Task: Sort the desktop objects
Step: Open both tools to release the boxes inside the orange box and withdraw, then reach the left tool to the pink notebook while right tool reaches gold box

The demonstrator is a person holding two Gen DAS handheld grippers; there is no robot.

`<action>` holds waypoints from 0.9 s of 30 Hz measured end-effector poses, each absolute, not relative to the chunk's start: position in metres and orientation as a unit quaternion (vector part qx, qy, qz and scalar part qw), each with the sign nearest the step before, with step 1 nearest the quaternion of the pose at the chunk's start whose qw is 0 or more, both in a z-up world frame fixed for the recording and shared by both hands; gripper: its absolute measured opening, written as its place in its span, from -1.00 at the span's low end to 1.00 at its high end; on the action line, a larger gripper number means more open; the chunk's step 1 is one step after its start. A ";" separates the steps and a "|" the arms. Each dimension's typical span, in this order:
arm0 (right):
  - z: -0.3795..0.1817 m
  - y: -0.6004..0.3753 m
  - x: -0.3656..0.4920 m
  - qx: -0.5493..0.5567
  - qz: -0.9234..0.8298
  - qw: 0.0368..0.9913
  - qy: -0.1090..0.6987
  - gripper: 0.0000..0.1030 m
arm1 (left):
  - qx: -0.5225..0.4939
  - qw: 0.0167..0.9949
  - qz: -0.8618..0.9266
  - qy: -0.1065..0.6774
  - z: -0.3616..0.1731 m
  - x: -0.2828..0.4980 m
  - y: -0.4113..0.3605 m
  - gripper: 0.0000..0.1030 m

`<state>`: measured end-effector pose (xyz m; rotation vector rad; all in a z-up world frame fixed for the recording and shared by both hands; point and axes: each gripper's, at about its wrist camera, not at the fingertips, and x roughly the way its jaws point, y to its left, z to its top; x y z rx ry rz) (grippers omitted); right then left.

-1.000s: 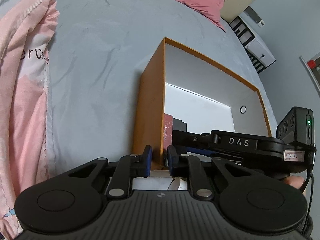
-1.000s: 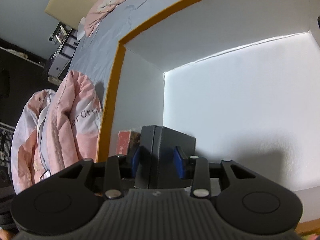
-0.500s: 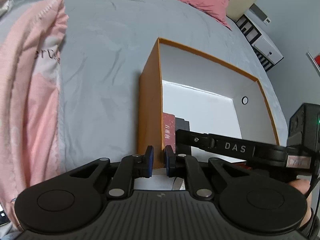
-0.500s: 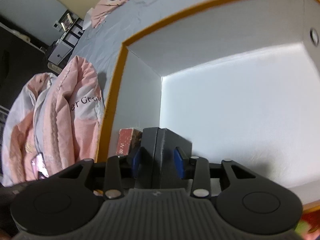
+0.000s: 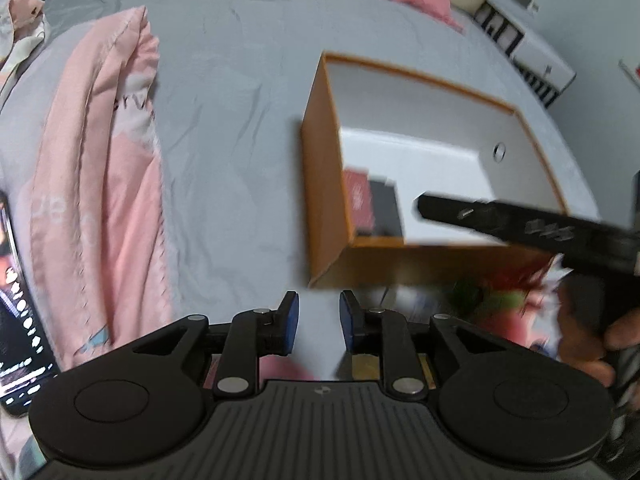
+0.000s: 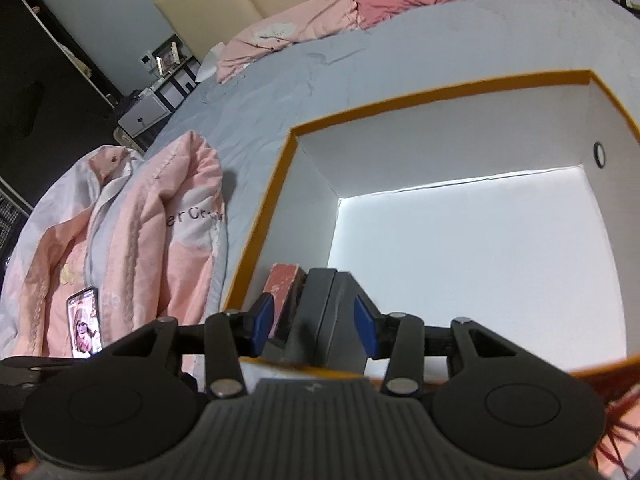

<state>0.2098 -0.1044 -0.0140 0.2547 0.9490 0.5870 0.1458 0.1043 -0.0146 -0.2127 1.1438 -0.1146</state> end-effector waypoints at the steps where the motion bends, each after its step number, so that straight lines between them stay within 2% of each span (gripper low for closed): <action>1: -0.012 -0.107 0.203 0.119 0.280 0.842 0.445 -0.09 | -0.092 0.830 -0.053 0.547 -0.017 0.143 0.104 -0.52; 4: -0.006 -0.114 0.182 0.107 0.280 0.854 0.425 -0.10 | -0.077 0.819 -0.052 0.566 -0.023 0.135 0.106 -0.52; 8: 0.004 -0.118 0.151 0.069 0.286 0.866 0.403 -0.09 | -0.036 0.800 -0.057 0.596 -0.033 0.127 0.098 -0.37; 12: -0.007 -0.110 0.126 0.044 0.320 0.844 0.427 -0.11 | 0.036 0.776 -0.072 0.626 -0.050 0.118 0.083 -0.33; 16: -0.031 -0.104 0.118 0.035 0.310 0.828 0.466 -0.28 | 0.106 0.747 -0.095 0.650 -0.067 0.115 0.061 -0.27; 18: -0.038 -0.106 0.115 0.038 0.303 0.828 0.470 -0.28 | 0.158 0.733 -0.091 0.655 -0.075 0.116 0.045 0.02; 27: -0.038 -0.126 0.118 0.049 0.280 0.837 0.469 -0.25 | 0.242 0.686 -0.092 0.680 -0.109 0.126 0.008 0.06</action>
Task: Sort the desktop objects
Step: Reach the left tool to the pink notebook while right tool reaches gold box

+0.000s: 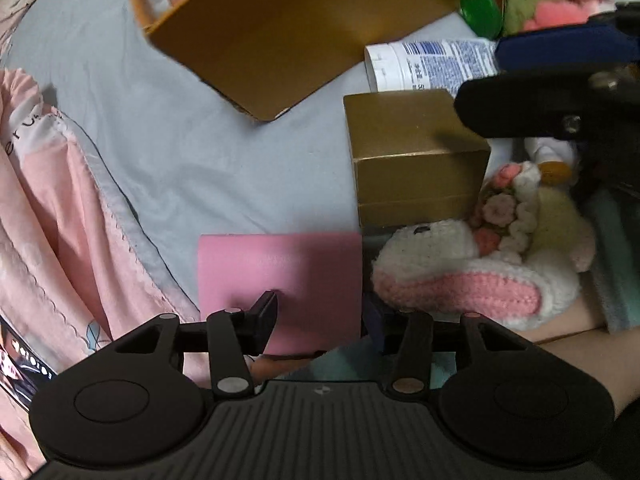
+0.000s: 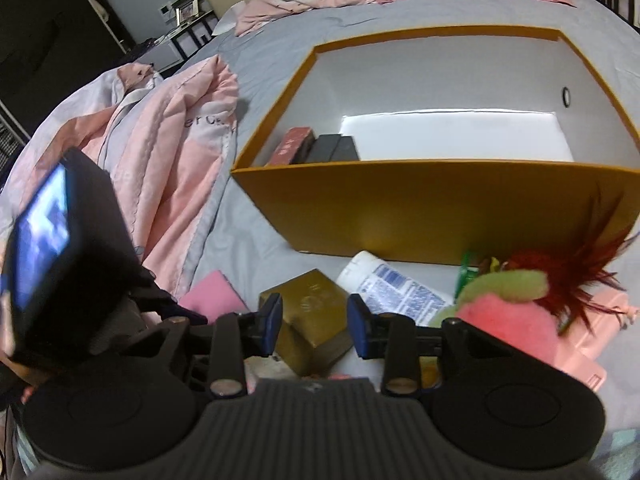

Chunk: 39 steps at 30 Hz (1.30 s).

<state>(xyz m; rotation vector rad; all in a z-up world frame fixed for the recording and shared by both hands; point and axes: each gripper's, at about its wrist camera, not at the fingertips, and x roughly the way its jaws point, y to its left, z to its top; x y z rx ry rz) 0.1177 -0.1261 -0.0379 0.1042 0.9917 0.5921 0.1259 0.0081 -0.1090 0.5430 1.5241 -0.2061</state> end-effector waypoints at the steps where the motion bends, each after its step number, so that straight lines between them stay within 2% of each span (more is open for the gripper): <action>1: -0.039 -0.127 0.118 0.052 0.278 0.836 0.470 -0.24 | 0.247 0.682 -0.089 0.683 -0.112 0.127 0.006 0.06; 13: -0.055 -0.136 0.119 0.046 0.247 0.830 0.498 -0.23 | 0.305 0.662 -0.054 0.682 -0.129 0.124 -0.009 0.09; 14: -0.055 -0.138 0.118 0.051 0.249 0.830 0.497 -0.23 | 0.301 0.665 -0.056 0.681 -0.127 0.123 -0.008 0.05; 18: -0.051 -0.141 0.116 0.046 0.245 0.834 0.492 -0.23 | 0.282 0.692 -0.071 0.661 -0.107 0.114 -0.002 -0.44; 25: -0.054 -0.139 0.115 0.044 0.244 0.831 0.497 -0.21 | 0.213 0.754 -0.056 0.619 -0.068 0.095 0.024 -0.79; 33: -0.050 -0.127 0.116 0.050 0.260 0.831 0.489 -0.21 | 0.089 0.820 -0.045 0.563 -0.010 0.091 0.048 -0.97; 39: -0.038 -0.106 0.115 0.037 0.303 0.829 0.469 -0.21 | 0.020 0.828 -0.053 0.558 -0.013 0.112 0.076 -1.00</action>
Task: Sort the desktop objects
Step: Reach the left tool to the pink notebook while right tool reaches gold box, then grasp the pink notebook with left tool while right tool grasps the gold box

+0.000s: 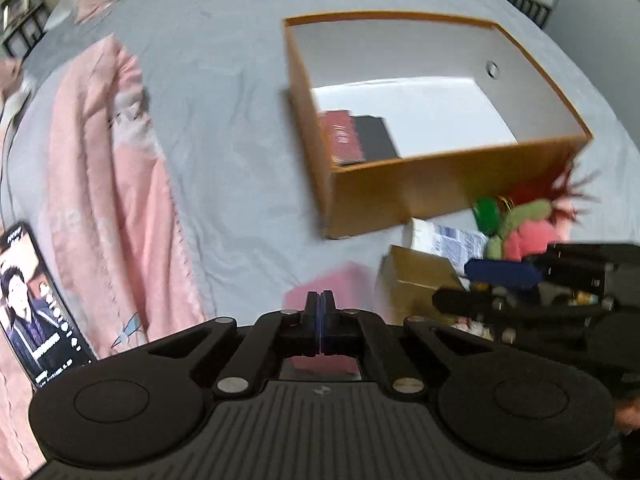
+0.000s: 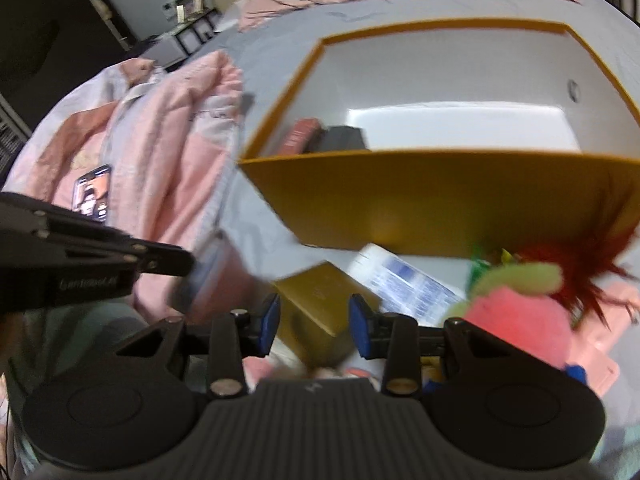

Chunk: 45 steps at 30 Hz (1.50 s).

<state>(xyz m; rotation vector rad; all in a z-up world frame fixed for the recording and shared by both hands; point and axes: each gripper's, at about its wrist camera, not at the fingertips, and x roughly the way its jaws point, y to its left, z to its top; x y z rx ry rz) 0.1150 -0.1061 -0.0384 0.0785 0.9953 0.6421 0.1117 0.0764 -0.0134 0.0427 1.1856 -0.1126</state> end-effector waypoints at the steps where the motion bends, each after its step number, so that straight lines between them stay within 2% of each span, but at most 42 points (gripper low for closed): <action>1: -0.038 -0.100 0.115 0.031 0.309 0.827 0.468 -0.22 | 0.009 0.827 -0.049 0.559 -0.015 0.112 0.081 -1.00; 4: -0.040 -0.082 0.116 0.020 0.325 0.821 0.469 -0.29 | -0.036 0.824 -0.050 0.563 -0.016 0.112 0.102 -1.00; 8: -0.042 -0.065 0.118 0.000 0.328 0.821 0.468 -0.29 | -0.081 0.813 -0.067 0.573 -0.021 0.111 0.116 -1.00; 10: -0.042 -0.066 0.121 0.008 0.327 0.817 0.475 -0.29 | -0.085 0.811 -0.082 0.573 -0.026 0.110 0.113 -0.90; 12: -0.041 -0.070 0.123 0.017 0.324 0.815 0.480 -0.29 | -0.107 0.808 -0.098 0.572 -0.030 0.109 0.110 -0.61; 14: -0.041 -0.078 0.124 0.019 0.310 0.820 0.482 -0.33 | -0.121 0.812 -0.111 0.561 -0.033 0.108 0.104 -0.45; 16: -0.040 -0.085 0.126 0.025 0.297 0.824 0.483 -0.65 | -0.115 0.814 -0.124 0.556 -0.034 0.107 0.094 -0.35; 17: -0.040 -0.089 0.127 0.029 0.288 0.826 0.483 -0.65 | -0.105 0.816 -0.128 0.553 -0.035 0.106 0.087 -0.24; 18: -0.040 -0.093 0.127 0.030 0.282 0.829 0.482 -0.65 | -0.095 0.818 -0.128 0.552 -0.036 0.106 0.081 -0.02; 20: -0.040 -0.097 0.127 0.021 0.272 0.834 0.480 -0.65 | -0.066 0.821 -0.115 0.555 -0.039 0.105 0.069 0.12; 32: -0.053 -0.110 0.130 0.020 0.246 0.833 0.495 -0.62 | 0.039 0.813 -0.066 0.577 -0.067 0.105 0.025 0.13; 35: -0.053 -0.111 0.130 0.018 0.240 0.835 0.494 -0.61 | 0.039 0.814 -0.066 0.576 -0.068 0.106 0.025 0.03; 39: -0.051 -0.112 0.129 0.015 0.241 0.837 0.491 -0.51 | 0.015 0.816 -0.070 0.573 -0.061 0.106 0.036 -0.21; 42: -0.049 -0.107 0.127 -0.001 0.251 0.837 0.487 -0.49 | -0.006 0.816 -0.066 0.574 -0.051 0.107 0.051 -0.31; 45: -0.047 -0.097 0.125 -0.029 0.271 0.832 0.484 -0.37 | -0.039 0.815 -0.051 0.576 -0.045 0.109 0.070 -0.32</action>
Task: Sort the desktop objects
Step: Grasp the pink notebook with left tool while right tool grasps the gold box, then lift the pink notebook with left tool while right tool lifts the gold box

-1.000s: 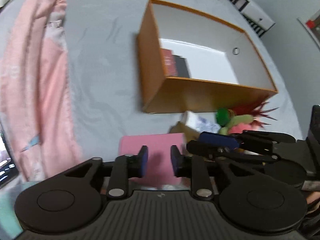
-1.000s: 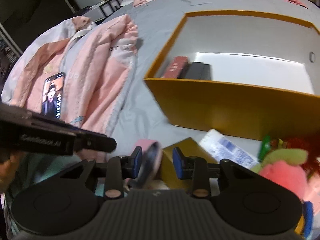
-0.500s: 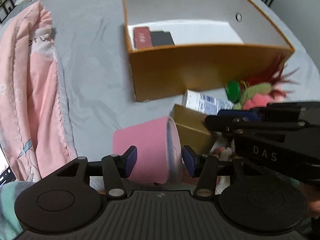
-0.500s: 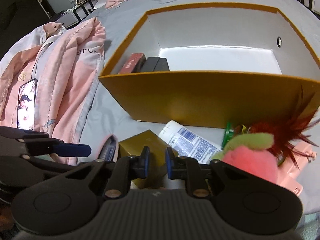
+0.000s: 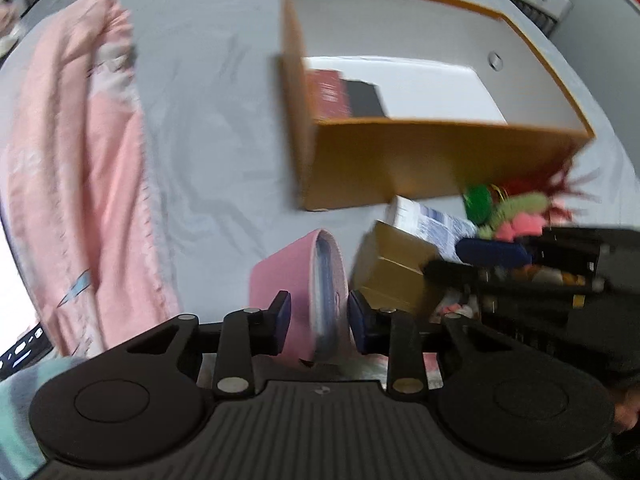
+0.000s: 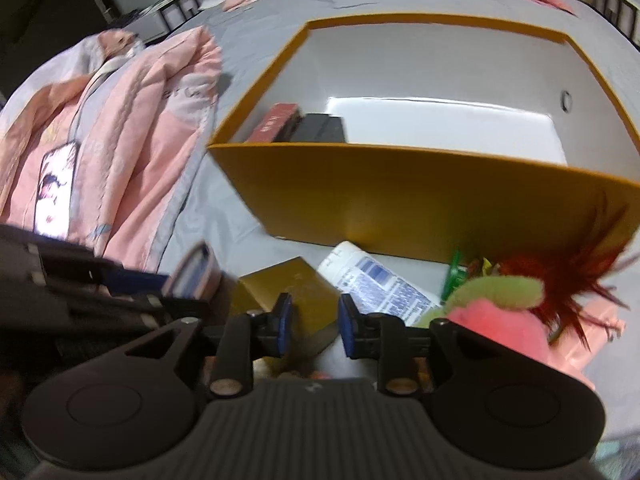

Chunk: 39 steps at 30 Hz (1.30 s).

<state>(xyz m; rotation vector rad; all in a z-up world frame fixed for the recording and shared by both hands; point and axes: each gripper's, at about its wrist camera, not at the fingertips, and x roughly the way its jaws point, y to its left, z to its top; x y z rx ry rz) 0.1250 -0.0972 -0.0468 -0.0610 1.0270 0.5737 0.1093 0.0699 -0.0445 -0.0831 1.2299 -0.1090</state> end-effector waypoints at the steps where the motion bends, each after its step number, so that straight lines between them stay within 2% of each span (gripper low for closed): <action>1: -0.046 -0.092 0.124 -0.043 0.277 0.829 0.484 -0.33 | -0.048 0.813 -0.045 0.579 -0.044 0.110 0.076 -0.32; 14: -0.048 -0.053 0.117 -0.188 0.301 0.807 0.472 -0.10 | -0.092 0.815 -0.017 0.572 -0.053 0.111 0.102 -0.43; 29: -0.052 -0.029 0.107 -0.265 0.325 0.784 0.458 -0.09 | -0.099 0.818 -0.023 0.566 -0.052 0.109 0.101 -0.44; 34: -0.067 -0.011 0.099 -0.325 0.323 0.774 0.438 0.13 | -0.105 0.818 -0.022 0.565 -0.052 0.108 0.102 -0.44; 39: -0.076 -0.001 0.096 -0.354 0.319 0.771 0.422 0.16 | -0.108 0.818 -0.022 0.564 -0.051 0.108 0.102 -0.44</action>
